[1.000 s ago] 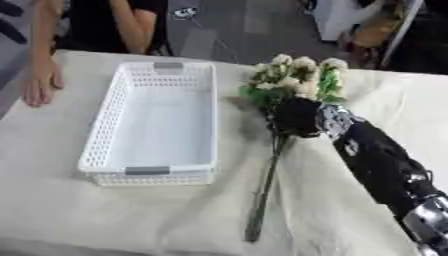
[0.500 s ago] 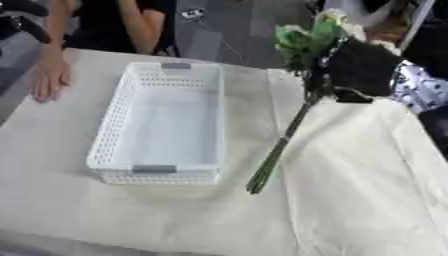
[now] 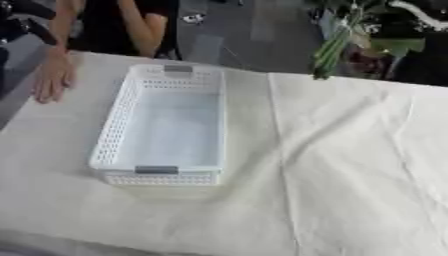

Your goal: Pick up objects on the table and place them in the box.

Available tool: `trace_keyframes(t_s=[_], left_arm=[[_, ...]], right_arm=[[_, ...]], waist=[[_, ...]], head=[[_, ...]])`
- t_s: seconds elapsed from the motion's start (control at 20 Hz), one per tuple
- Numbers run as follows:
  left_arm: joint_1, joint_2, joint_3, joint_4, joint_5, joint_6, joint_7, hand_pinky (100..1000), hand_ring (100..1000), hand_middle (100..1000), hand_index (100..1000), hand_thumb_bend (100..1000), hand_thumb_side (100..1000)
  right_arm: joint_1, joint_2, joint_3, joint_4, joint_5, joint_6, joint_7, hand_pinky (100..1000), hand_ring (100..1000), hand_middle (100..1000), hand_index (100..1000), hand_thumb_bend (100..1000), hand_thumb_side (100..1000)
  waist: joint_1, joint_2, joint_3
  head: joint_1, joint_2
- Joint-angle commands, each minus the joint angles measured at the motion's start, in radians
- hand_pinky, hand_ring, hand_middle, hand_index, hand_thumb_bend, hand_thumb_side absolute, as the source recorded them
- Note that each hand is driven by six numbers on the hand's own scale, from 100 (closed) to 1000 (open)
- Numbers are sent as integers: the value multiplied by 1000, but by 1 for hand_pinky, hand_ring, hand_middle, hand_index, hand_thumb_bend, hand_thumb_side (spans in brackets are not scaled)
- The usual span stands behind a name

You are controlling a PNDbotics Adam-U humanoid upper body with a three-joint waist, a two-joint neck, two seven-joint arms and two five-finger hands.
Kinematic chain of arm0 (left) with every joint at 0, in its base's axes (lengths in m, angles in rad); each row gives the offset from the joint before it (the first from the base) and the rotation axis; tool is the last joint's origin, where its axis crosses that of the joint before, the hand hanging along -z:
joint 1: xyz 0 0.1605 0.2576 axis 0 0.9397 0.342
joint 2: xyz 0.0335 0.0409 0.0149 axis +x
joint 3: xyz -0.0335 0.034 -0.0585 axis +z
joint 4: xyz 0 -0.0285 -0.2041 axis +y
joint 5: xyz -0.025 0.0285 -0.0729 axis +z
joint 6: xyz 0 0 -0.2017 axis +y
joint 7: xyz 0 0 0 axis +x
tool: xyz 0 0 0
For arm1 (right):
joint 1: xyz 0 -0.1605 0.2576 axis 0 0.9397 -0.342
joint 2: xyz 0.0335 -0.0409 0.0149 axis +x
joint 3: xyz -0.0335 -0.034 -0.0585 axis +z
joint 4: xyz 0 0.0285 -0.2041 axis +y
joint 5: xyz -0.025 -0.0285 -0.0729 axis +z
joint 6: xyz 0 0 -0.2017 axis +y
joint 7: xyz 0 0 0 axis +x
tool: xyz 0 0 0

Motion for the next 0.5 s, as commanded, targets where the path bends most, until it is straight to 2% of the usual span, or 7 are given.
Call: trace_keyframes(t_s=[0.05,0.35,0.5], left_arm=[[-8,23,8,-14,-1,0,2,483,622,742,711,100,770],[-7,20,5,-14,1,0,-2,484,621,741,711,100,769],[-13,15,0,-14,6,0,-7,484,621,741,711,100,769]], right_arm=[[-53,6,-20,-10,-31,-143,-113,150,289,285,277,100,100],[-148,118,1,24,-59,-143,-57,147,295,288,283,100,100],[-196,202,21,39,-67,-143,-32,131,294,290,285,100,100]], waist=[[3,-13,0],[5,-19,3],[6,-19,9]], head=[[7,-2],[-5,-2],[-22,-2]])
